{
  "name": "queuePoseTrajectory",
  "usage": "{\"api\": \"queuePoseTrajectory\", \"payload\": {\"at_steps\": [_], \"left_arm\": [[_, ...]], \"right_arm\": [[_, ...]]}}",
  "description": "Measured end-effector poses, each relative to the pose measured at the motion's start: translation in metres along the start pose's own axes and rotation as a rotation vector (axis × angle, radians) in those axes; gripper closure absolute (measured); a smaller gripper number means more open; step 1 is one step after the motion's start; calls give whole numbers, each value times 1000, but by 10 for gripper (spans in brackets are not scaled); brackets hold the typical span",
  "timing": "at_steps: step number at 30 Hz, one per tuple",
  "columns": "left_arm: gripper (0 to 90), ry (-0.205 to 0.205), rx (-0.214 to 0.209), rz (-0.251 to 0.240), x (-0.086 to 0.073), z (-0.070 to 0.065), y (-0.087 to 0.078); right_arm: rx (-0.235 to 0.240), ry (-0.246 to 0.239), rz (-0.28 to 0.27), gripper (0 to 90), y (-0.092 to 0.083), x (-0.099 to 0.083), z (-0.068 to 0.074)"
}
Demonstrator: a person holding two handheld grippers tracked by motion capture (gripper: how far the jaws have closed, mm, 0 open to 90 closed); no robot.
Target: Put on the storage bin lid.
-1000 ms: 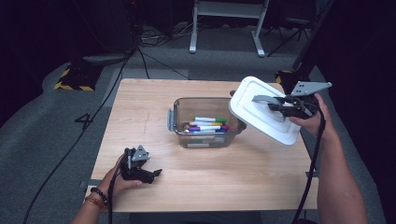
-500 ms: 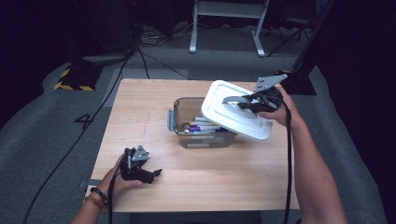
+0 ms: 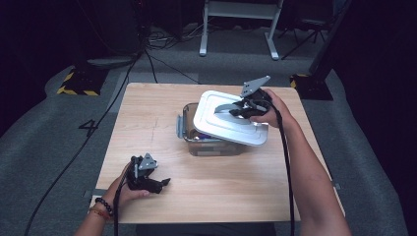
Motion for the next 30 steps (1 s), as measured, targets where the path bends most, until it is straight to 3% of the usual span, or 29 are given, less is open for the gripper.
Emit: {"api": "queuePoseTrajectory", "payload": {"at_steps": [13,23,30], "left_arm": [[124,-2,-3,1,0,0,0],[124,-2,-3,1,0,0,0],[123,-2,-3,1,0,0,0]], "right_arm": [[12,-63,15,682,33,22,12],[13,-112,16,687,41,30,19],[41,-140,18,687,38,28,20]]}}
Point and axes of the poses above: each handheld gripper's, and its own axes: y roughly forward along the jaws, x roughly out of its top, z roughly to its left, the point moved 6 cm from there along y, roughly forward along the jaws, and after that the axes turned 5 degrees about y, right-handed, at the moved point
